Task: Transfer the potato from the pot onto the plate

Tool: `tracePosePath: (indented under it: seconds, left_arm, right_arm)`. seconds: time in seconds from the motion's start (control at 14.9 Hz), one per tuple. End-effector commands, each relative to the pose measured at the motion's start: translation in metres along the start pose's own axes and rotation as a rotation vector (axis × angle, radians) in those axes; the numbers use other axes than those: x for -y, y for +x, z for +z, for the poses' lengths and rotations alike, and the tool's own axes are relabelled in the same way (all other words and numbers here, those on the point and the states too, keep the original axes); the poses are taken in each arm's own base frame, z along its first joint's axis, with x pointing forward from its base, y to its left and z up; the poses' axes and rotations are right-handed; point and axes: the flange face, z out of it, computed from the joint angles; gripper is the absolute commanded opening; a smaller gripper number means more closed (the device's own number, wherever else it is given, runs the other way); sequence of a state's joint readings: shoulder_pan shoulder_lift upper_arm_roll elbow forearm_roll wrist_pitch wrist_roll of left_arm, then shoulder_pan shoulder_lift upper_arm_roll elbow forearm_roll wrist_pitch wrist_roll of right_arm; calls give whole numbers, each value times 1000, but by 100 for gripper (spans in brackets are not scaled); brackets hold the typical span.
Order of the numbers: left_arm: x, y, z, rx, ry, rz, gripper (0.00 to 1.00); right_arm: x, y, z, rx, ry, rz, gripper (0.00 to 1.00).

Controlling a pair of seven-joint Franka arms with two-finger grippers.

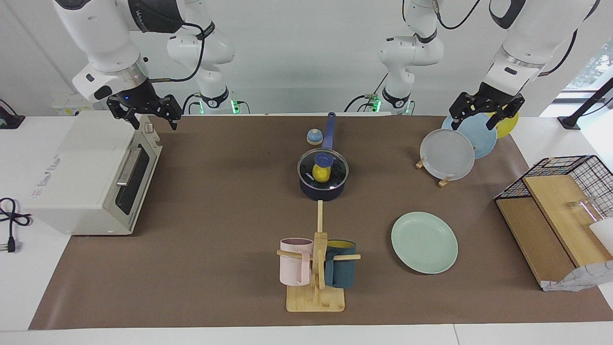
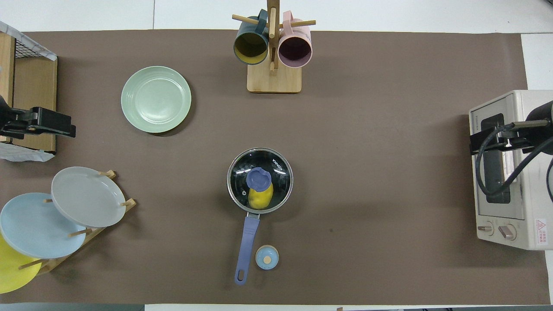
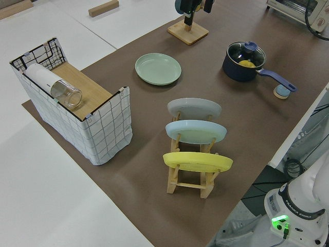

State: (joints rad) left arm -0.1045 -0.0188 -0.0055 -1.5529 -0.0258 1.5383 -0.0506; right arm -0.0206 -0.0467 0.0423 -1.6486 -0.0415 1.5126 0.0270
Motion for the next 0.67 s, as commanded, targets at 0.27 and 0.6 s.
tracePosePath:
  seconds: [0.27,0.6]
  left_arm:
    - [-1,-5,-1,-11,-7,-13,100]
    - [-1,-5,-2,-9,-6,-13,100]
  right_arm:
    - [-1,-1,-1,-17,9,-16,100]
    - [-1,-2,0,-11,11,-21,100]
